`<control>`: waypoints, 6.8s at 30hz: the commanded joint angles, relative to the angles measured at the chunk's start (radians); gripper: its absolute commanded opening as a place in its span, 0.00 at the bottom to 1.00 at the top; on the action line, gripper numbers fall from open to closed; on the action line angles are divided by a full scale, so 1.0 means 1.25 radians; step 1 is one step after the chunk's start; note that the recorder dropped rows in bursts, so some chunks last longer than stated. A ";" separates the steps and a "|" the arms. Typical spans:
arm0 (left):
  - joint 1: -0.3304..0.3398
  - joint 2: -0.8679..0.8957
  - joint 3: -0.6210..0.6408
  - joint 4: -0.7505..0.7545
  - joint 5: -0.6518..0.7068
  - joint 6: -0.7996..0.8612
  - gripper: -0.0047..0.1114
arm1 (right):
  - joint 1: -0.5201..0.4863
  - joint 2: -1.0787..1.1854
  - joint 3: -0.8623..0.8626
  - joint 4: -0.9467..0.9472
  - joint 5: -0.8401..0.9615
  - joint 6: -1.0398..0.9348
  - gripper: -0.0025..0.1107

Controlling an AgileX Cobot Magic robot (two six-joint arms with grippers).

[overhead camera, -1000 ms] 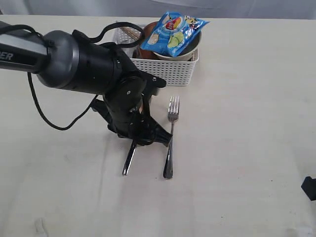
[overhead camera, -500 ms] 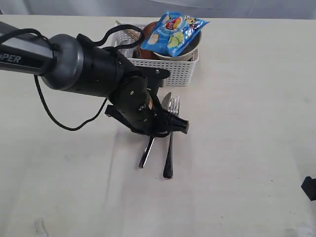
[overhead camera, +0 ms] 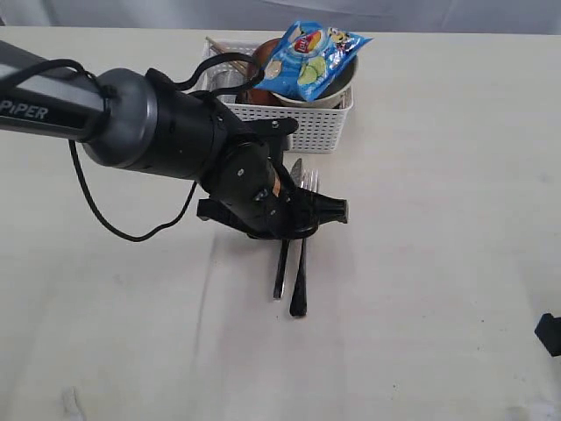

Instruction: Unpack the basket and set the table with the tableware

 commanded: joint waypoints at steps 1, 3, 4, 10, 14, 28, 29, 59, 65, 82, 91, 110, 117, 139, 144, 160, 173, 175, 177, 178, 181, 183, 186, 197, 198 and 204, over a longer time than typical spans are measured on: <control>-0.013 0.018 0.007 -0.012 0.016 -0.043 0.04 | 0.002 -0.003 0.002 -0.006 -0.005 0.000 0.02; -0.010 0.018 0.007 -0.012 0.018 -0.046 0.04 | 0.002 -0.003 0.002 -0.006 -0.005 0.000 0.02; -0.010 0.018 0.007 -0.012 0.018 -0.046 0.04 | 0.002 -0.003 0.002 -0.006 -0.005 0.000 0.02; -0.010 0.018 0.007 -0.009 0.063 -0.023 0.04 | 0.002 -0.003 0.002 -0.006 -0.005 0.000 0.02; -0.010 0.018 0.007 -0.009 0.078 -0.020 0.04 | 0.002 -0.003 0.002 -0.006 -0.005 0.000 0.02; -0.006 -0.004 0.005 0.027 0.116 -0.001 0.40 | 0.002 -0.003 0.002 -0.006 -0.005 0.000 0.02; -0.005 -0.015 0.005 0.037 0.124 -0.001 0.40 | 0.002 -0.003 0.002 -0.006 -0.005 0.000 0.02; 0.023 -0.070 -0.196 0.662 -0.023 0.099 0.53 | 0.002 -0.003 0.002 -0.006 -0.005 0.000 0.02; 0.023 0.034 -0.300 0.693 -0.010 0.099 0.53 | 0.002 -0.003 0.002 -0.006 -0.005 0.000 0.02; 0.023 0.081 -0.357 0.847 0.126 -0.043 0.35 | 0.002 -0.003 0.002 -0.006 -0.005 0.000 0.02; 0.023 0.071 -0.357 0.827 0.124 -0.027 0.04 | 0.002 -0.003 0.002 -0.006 -0.005 0.000 0.02; -0.092 -0.038 -0.357 0.652 0.080 0.124 0.04 | 0.002 -0.003 0.002 -0.006 -0.005 0.000 0.02; -0.130 -0.038 -0.357 0.733 0.085 0.093 0.04 | 0.002 -0.003 0.002 -0.006 -0.005 0.000 0.02; 0.190 -0.007 -0.269 0.700 -0.615 -0.442 0.04 | 0.002 -0.003 0.002 -0.006 -0.005 0.000 0.02; 0.190 -0.008 -0.269 0.715 -0.693 -0.440 0.04 | 0.002 -0.003 0.002 -0.006 -0.005 0.000 0.02; -0.021 -0.128 -0.234 1.402 -0.609 -0.581 0.04 | 0.002 -0.003 0.002 -0.006 -0.005 0.000 0.02; -0.248 -0.213 -0.007 0.912 0.213 0.323 0.04 | 0.002 -0.003 0.002 -0.006 -0.005 0.000 0.02; -0.281 -0.211 -0.007 0.710 0.129 0.517 0.04 | 0.002 -0.003 0.002 -0.006 -0.005 0.000 0.02; -0.295 -0.200 -0.007 0.584 0.068 0.614 0.04 | 0.002 -0.003 0.002 -0.006 -0.005 0.000 0.02; -0.296 -0.193 -0.007 0.564 0.048 0.624 0.04 | 0.002 -0.003 0.002 -0.006 -0.005 0.000 0.02; -0.296 -0.170 -0.008 0.546 0.020 0.624 0.04 | 0.002 -0.003 0.002 -0.006 -0.005 0.000 0.02; -0.296 -0.149 -0.014 0.540 0.015 0.624 0.04 | 0.002 -0.003 0.002 -0.006 -0.005 0.000 0.02; -0.296 -0.118 -0.025 0.519 -0.030 0.624 0.04 | 0.002 -0.003 0.002 -0.006 -0.005 0.000 0.02; -0.296 0.006 -0.147 0.525 -0.043 0.649 0.04 | 0.002 -0.003 0.002 -0.006 -0.005 0.000 0.02; -0.296 0.017 -0.153 0.525 -0.041 0.654 0.04 | 0.002 -0.003 0.002 -0.006 -0.005 0.000 0.02; -0.296 0.051 -0.153 0.567 -0.041 0.684 0.04 | 0.002 -0.003 0.002 -0.006 -0.005 0.000 0.02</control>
